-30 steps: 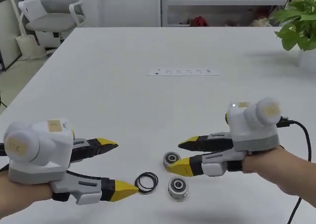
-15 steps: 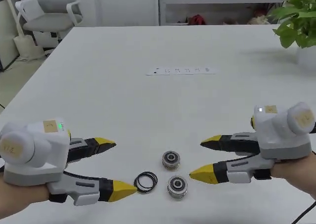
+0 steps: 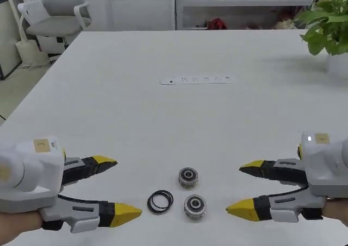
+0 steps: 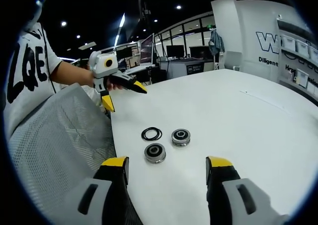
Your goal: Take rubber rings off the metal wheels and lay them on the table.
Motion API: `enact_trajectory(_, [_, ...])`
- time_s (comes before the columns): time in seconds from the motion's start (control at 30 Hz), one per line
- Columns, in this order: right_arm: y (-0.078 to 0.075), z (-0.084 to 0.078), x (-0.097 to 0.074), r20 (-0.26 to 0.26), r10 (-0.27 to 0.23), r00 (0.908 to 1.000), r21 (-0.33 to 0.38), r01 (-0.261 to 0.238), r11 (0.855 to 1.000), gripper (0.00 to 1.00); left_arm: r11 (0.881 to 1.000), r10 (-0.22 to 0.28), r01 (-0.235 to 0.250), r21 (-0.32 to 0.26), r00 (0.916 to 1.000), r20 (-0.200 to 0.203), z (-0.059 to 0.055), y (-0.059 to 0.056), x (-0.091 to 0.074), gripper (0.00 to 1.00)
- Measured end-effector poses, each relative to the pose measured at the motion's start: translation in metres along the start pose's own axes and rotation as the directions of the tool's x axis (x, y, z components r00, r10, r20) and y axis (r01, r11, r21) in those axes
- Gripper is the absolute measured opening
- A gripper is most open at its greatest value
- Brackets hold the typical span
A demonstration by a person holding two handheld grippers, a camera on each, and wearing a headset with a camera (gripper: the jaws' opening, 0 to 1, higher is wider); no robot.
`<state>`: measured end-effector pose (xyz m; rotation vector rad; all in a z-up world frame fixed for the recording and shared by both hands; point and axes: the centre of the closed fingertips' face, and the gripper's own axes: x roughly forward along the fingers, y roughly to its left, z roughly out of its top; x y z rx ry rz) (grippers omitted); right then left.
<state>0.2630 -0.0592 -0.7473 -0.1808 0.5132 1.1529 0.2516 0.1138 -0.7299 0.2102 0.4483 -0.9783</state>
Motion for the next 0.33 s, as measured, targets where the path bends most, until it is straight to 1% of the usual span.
enact_trajectory(0.17, [-0.0044, -0.0023, -0.0071, 0.017, -0.029, 0.9994, 0.029, 0.028, 0.999, 0.61, 1.0, 0.01, -0.01, -0.008, 1.0, -0.002, -0.0037, 0.0003, -0.0042, 0.71])
enact_trajectory(0.33, [-0.0046, -0.0052, -0.0095, 0.016, -0.04, 0.9991, 0.038, 0.04, 0.998, 0.61, 1.0, 0.017, -0.017, -0.006, 0.9999, 0.001, -0.0037, 0.0002, -0.007, 0.71])
